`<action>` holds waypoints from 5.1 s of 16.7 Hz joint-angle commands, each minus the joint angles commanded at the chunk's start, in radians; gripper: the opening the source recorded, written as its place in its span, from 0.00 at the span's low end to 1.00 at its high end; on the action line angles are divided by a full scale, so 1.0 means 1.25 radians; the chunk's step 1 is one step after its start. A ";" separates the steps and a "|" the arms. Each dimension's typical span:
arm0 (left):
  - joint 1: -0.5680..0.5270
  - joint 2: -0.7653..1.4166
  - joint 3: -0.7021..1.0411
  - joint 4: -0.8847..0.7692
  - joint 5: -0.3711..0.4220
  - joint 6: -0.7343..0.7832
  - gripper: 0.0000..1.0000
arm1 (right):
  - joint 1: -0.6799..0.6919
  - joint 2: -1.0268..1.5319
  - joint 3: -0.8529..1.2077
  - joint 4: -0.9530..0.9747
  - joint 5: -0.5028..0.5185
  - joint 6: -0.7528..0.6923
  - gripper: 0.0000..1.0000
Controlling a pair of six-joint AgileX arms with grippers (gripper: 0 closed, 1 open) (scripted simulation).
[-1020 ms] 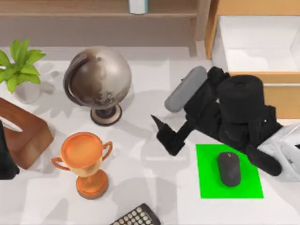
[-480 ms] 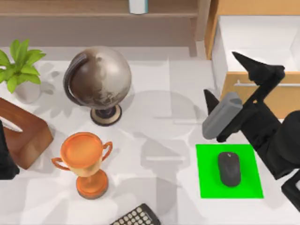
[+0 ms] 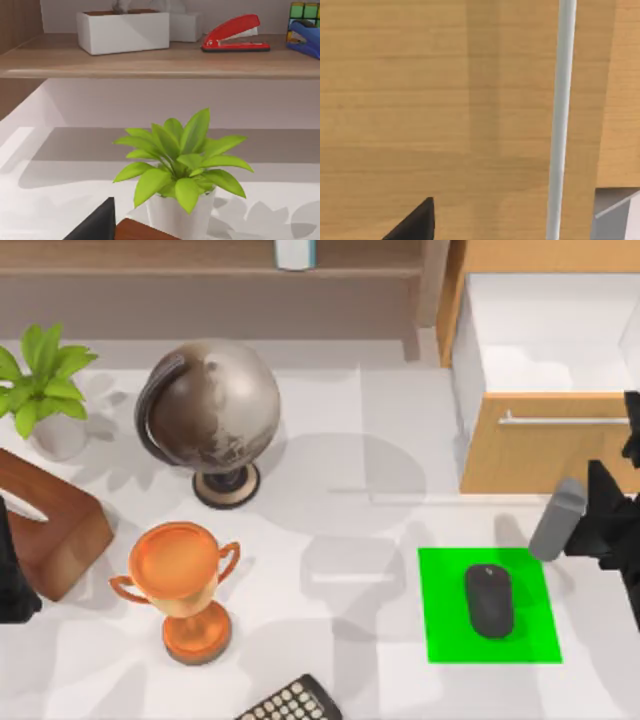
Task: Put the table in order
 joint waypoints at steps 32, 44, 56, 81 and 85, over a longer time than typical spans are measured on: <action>0.000 0.000 0.000 0.000 0.000 0.000 1.00 | -0.039 0.018 0.072 -0.058 -0.022 -0.011 0.00; 0.000 0.000 0.000 0.000 0.000 0.000 1.00 | -0.065 0.050 0.170 -0.127 -0.048 -0.010 0.00; 0.000 0.000 0.000 0.000 0.000 0.000 1.00 | -0.097 0.092 0.294 -0.215 -0.080 -0.008 0.00; 0.000 0.000 0.000 0.000 0.000 0.000 1.00 | -0.153 0.264 0.708 -0.454 -0.137 -0.008 0.00; 0.000 0.000 0.000 0.000 0.000 0.000 1.00 | -0.153 0.264 0.708 -0.454 -0.137 -0.008 0.08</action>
